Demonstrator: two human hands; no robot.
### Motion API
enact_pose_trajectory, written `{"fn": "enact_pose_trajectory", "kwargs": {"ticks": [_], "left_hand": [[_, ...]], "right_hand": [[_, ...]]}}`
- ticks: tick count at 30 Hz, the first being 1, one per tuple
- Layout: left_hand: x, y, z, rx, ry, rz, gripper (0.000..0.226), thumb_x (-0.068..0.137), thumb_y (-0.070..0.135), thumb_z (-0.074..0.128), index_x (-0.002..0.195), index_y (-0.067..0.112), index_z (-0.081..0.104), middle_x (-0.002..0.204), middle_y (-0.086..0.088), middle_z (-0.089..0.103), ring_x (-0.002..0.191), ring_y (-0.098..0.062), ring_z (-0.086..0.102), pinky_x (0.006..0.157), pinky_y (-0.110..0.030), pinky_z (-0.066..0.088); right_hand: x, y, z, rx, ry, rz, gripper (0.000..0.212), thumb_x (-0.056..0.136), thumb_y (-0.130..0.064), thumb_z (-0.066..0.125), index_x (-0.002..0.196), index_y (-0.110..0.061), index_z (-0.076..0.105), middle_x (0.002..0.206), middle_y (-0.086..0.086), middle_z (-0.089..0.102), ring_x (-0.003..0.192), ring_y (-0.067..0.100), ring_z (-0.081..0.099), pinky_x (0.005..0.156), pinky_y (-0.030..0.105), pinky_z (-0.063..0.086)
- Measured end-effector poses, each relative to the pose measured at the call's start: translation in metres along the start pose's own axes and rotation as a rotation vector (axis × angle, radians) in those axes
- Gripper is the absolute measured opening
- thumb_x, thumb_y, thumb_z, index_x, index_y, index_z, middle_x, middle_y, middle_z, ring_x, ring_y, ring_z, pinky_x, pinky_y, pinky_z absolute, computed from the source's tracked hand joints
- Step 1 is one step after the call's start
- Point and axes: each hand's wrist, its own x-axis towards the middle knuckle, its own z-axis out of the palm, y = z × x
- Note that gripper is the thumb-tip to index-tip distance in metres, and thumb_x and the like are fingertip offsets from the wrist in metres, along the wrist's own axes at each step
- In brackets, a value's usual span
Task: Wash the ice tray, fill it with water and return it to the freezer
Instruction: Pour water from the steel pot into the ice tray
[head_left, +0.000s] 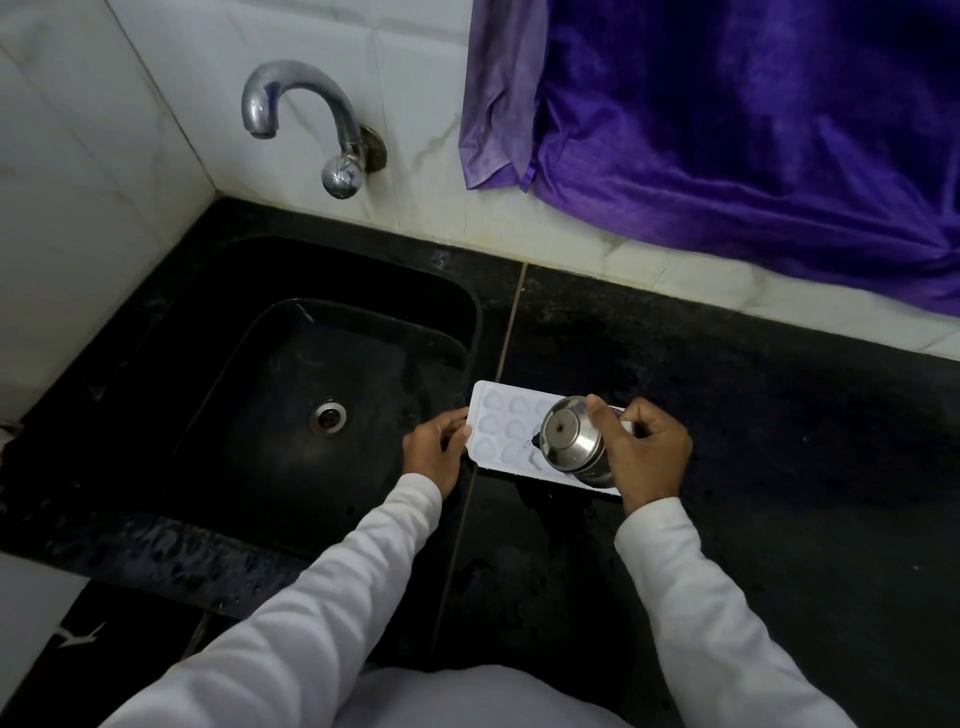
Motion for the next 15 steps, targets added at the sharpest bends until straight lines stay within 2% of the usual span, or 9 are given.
{"fn": "enact_pose_trajectory", "kwargs": {"ticks": [4,12,15], "left_hand": [[0.0005,-0.0008,0.0001,-0.006,-0.001,-0.002,0.025,0.093,0.012,0.063,0.116,0.016,0.071,0.099,0.006,0.074,0.096,-0.006,0.068,0.103,-0.030,0.049],[0.0000,0.0013,0.0003,-0.011,0.002,-0.008,0.025,0.094,0.009,0.062,0.117,0.014,0.071,0.100,0.002,0.074,0.093,-0.004,0.067,0.099,-0.021,0.049],[0.0006,0.0005,-0.0004,0.002,-0.001,-0.004,0.026,0.094,0.010,0.062,0.118,0.013,0.071,0.102,0.002,0.074,0.092,-0.002,0.065,0.090,-0.006,0.046]], "right_hand": [[-0.0005,-0.0011,-0.0005,0.003,0.001,0.010,0.052,0.079,-0.016,0.082,0.054,0.000,0.040,0.052,0.009,0.039,0.052,0.012,0.037,0.055,0.021,0.040],[-0.0003,-0.0034,-0.0050,0.067,0.027,0.095,0.053,0.080,-0.016,0.082,0.051,-0.011,0.038,0.050,-0.003,0.035,0.052,0.008,0.036,0.055,0.018,0.040],[0.0010,-0.0025,-0.0079,0.129,0.065,0.162,0.052,0.080,-0.017,0.081,0.051,-0.014,0.038,0.051,-0.002,0.038,0.054,0.011,0.039,0.056,0.019,0.044]]}}
